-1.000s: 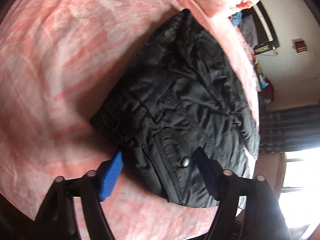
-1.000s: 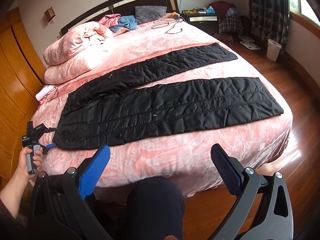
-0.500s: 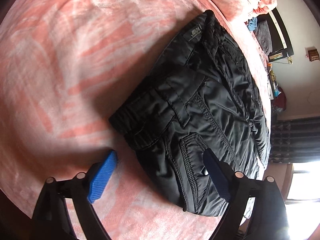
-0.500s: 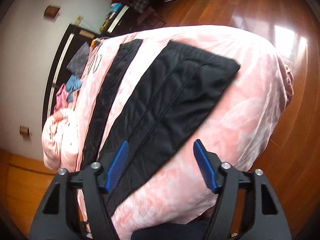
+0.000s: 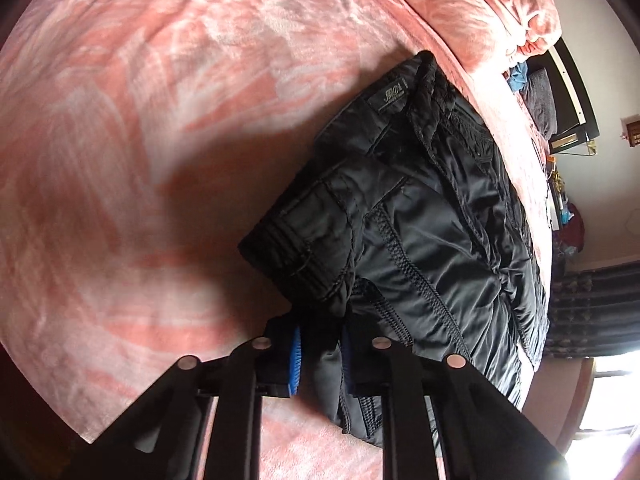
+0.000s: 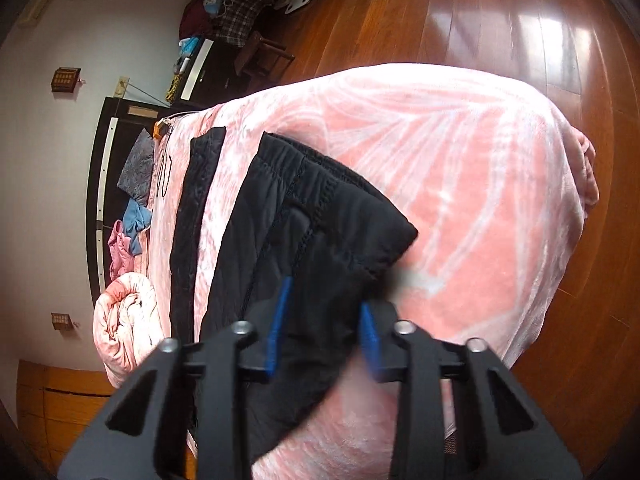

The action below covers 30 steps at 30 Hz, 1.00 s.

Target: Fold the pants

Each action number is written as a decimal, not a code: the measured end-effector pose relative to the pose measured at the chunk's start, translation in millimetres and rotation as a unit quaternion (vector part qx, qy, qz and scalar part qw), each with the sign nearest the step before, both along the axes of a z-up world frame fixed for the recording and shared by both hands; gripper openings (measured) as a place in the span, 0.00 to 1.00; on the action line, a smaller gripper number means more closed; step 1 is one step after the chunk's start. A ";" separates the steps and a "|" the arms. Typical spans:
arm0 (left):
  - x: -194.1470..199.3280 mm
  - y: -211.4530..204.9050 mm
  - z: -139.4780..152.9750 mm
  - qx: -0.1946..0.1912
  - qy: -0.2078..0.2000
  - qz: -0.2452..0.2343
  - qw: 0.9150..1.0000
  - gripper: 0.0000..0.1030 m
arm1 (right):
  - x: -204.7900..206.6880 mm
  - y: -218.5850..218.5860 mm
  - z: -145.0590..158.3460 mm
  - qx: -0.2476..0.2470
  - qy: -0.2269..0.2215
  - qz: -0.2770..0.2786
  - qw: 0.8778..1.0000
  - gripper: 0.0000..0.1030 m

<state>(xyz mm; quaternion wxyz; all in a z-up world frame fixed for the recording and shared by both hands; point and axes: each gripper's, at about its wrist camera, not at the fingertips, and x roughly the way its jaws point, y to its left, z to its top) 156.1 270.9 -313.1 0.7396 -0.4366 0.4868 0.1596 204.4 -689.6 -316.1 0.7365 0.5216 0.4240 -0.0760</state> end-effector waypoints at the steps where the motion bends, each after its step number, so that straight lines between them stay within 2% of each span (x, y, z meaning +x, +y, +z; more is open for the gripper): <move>1: -5.0 4.5 4.0 0.009 0.000 0.009 1.000 0.14 | -0.6 4.7 3.0 -0.002 -0.001 0.004 1.000 0.17; 5: -23.5 35.2 14.6 0.000 -0.006 0.041 0.999 0.14 | -2.1 34.9 27.3 -0.016 -0.016 0.045 0.999 0.15; 8: -42.6 56.7 27.2 0.015 -0.012 0.059 0.998 0.14 | -8.4 54.8 38.1 -0.014 -0.022 0.063 0.998 0.14; 10: -58.2 74.7 25.1 0.014 -0.008 0.085 0.996 0.14 | -13.0 67.1 36.6 -0.012 -0.020 0.078 0.997 0.14; 12: -65.3 89.6 11.4 0.009 0.014 0.102 0.995 0.14 | -16.2 78.9 27.7 -0.010 -0.008 0.095 0.995 0.14; 15: -61.1 98.2 -6.2 0.012 0.035 0.085 0.996 0.20 | -17.9 91.0 9.4 -0.034 0.029 0.118 0.992 0.15; 18: -50.1 95.1 -4.4 0.021 0.054 0.062 0.996 0.26 | -22.4 89.1 3.9 -0.031 0.039 0.121 0.991 0.25; 19: -50.2 95.1 0.2 0.022 0.061 0.054 0.996 0.28 | -22.7 88.6 9.6 -0.042 0.044 0.127 0.990 0.39; 20: -49.8 94.6 7.9 0.034 0.070 0.048 0.996 0.48 | -22.9 88.3 19.7 -0.067 0.045 0.135 0.988 0.55; 21: -51.0 94.7 19.2 0.066 0.084 0.049 0.993 0.83 | -23.3 88.2 33.1 -0.104 0.046 0.140 0.984 0.58; 22: -54.7 93.6 34.2 0.113 0.093 0.057 0.988 0.91 | -25.5 88.2 46.9 -0.143 0.047 0.140 0.979 0.58; 23: -56.3 92.7 48.7 0.149 0.089 0.060 0.983 0.90 | -26.7 89.6 59.2 -0.173 0.043 0.140 0.974 0.58; 25: -48.8 96.4 70.6 0.175 0.057 0.042 0.982 0.91 | -25.3 101.9 80.6 -0.203 0.016 0.156 0.967 0.60; 27: -27.0 99.9 83.3 0.166 0.028 0.014 0.986 0.91 | -11.7 124.3 87.7 -0.212 0.003 0.202 0.956 0.64; 30: 20.7 107.7 91.4 0.136 -0.008 -0.028 0.990 0.95 | 14.2 157.9 70.9 -0.185 0.012 0.261 0.948 0.65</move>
